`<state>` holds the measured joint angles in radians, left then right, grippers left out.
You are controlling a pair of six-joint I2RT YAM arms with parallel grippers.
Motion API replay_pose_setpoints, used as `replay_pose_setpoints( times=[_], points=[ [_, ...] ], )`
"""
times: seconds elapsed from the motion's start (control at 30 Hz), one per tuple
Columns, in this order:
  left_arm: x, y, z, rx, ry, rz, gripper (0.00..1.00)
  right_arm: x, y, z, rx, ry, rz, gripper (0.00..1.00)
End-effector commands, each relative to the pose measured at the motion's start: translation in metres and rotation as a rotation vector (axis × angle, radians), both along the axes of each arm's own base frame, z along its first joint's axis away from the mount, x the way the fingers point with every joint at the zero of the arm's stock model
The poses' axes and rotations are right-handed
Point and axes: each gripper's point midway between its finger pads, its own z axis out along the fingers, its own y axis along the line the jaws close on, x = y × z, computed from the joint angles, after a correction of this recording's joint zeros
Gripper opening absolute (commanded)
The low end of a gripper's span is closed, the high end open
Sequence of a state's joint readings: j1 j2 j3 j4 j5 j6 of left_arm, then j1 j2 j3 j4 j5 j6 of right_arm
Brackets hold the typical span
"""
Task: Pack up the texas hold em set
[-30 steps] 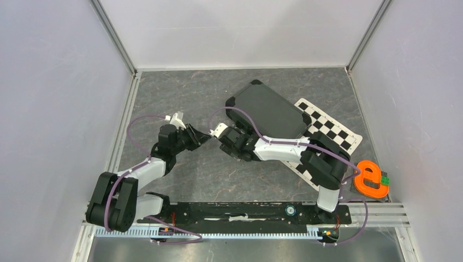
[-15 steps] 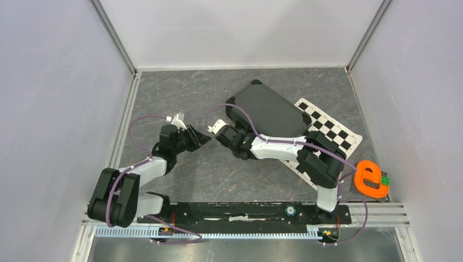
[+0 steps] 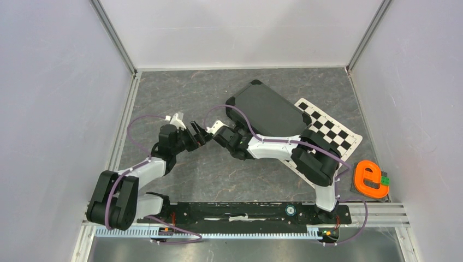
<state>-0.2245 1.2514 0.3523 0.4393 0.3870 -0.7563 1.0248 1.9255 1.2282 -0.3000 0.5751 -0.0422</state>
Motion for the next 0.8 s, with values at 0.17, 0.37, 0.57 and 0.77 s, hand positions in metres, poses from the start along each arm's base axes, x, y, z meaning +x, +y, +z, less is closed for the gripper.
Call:
replay_pose_setpoints(
  times=[0.17, 0.37, 0.57, 0.77],
  points=[
    [0.008, 0.006, 0.023, -0.029, -0.113, 0.049, 1.0, 0.014, 0.012, 0.047, 0.086, -0.11, -0.023, 0.03],
    [0.011, -0.002, 0.017, -0.061, -0.076, 0.024, 0.98, 0.014, 0.008, 0.064, 0.117, -0.134, -0.027, 0.0],
    [0.013, -0.024, 0.002, -0.16, -0.009, -0.026, 0.88, 0.011, 0.006, 0.069, 0.151, -0.119, -0.01, 0.27],
    [0.011, -0.066, -0.005, -0.247, 0.03, -0.101, 0.65, 0.01, -0.007, 0.08, 0.243, -0.109, -0.012, 0.44]
  ],
)
